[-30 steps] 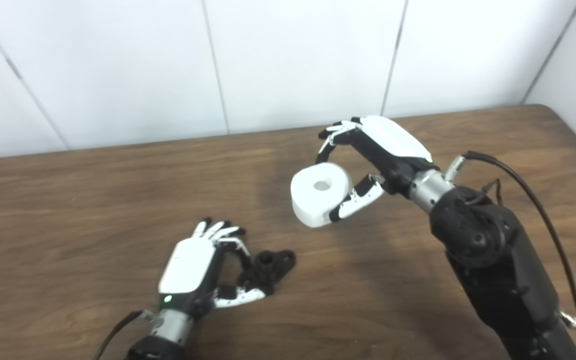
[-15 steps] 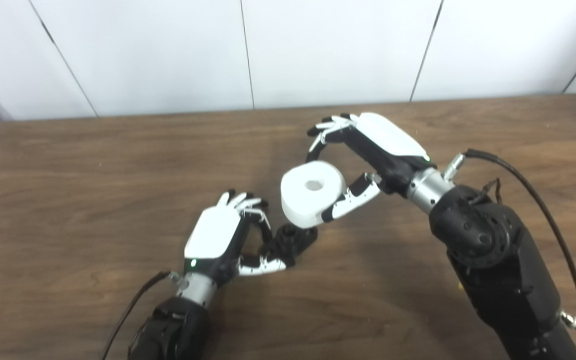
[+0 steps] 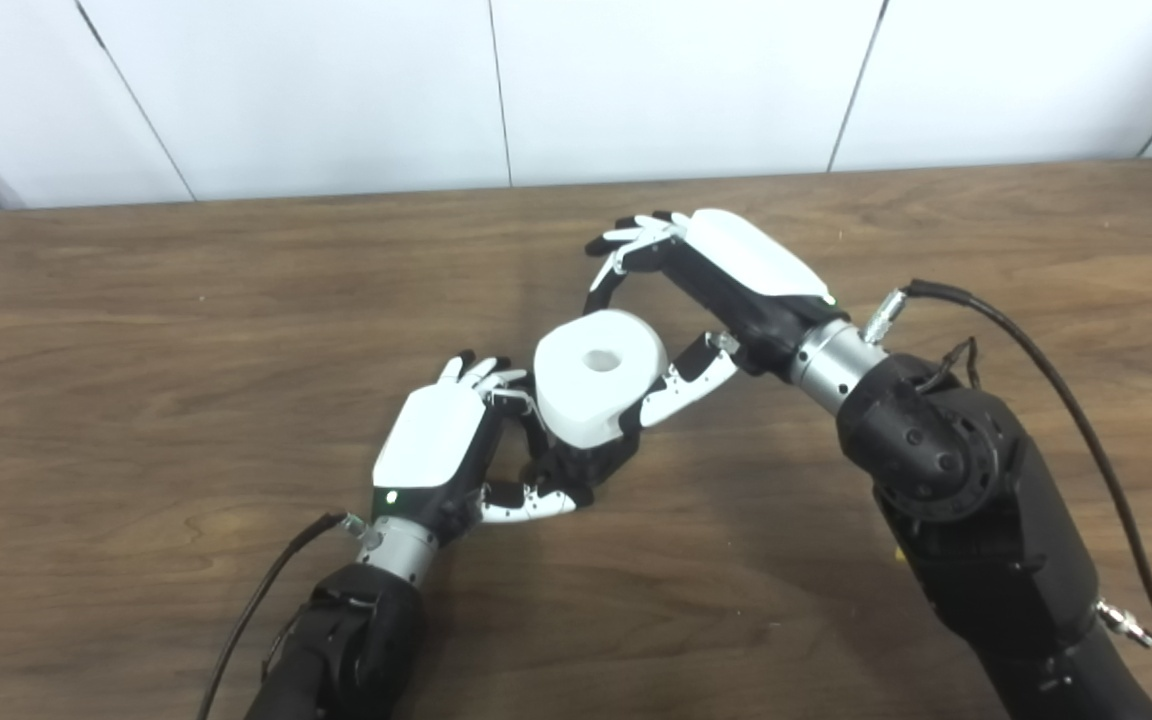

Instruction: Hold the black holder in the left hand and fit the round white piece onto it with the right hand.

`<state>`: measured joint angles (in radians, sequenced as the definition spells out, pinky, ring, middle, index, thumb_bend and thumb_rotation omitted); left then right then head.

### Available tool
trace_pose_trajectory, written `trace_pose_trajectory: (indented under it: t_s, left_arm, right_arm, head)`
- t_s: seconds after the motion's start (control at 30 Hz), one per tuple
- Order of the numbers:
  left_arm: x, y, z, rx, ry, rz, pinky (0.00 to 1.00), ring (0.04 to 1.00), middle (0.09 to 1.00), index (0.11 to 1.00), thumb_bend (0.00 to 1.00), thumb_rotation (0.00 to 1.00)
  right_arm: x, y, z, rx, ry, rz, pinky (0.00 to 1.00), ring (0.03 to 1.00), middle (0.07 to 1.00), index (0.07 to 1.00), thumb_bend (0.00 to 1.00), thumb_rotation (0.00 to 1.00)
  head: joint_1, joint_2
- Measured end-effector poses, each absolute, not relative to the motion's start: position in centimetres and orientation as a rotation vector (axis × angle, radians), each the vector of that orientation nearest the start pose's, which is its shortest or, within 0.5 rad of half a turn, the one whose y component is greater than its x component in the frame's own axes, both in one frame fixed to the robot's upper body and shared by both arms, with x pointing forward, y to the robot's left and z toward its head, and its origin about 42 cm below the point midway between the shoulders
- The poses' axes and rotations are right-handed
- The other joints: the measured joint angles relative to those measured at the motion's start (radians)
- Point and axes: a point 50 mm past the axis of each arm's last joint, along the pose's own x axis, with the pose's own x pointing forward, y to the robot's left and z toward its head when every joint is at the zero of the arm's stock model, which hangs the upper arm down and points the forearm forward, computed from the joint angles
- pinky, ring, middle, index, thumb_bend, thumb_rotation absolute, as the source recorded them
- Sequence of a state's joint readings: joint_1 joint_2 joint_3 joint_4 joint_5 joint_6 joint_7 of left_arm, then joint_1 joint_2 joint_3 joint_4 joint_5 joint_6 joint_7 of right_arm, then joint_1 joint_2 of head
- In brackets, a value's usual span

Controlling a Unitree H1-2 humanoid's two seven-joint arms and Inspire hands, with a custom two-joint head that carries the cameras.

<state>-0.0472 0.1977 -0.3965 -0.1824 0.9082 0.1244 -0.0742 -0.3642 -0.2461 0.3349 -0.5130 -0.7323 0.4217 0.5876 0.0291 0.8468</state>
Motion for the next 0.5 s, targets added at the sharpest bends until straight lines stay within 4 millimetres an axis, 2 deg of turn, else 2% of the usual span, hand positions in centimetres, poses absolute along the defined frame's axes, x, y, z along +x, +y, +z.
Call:
trace_pose_trajectory:
  t_s: [0.5]
  left_arm:
    - [27.6,16.2,13.5,1.084,-0.213,-0.312,1.0,0.91,0.817,0.486,0.52,0.05]
  right_arm:
    - [31.1,-14.0,27.4,-0.981,-0.306,0.505,1.0,0.947,0.847,0.481,0.53,0.14]
  head:
    - [-0.014,-0.015]
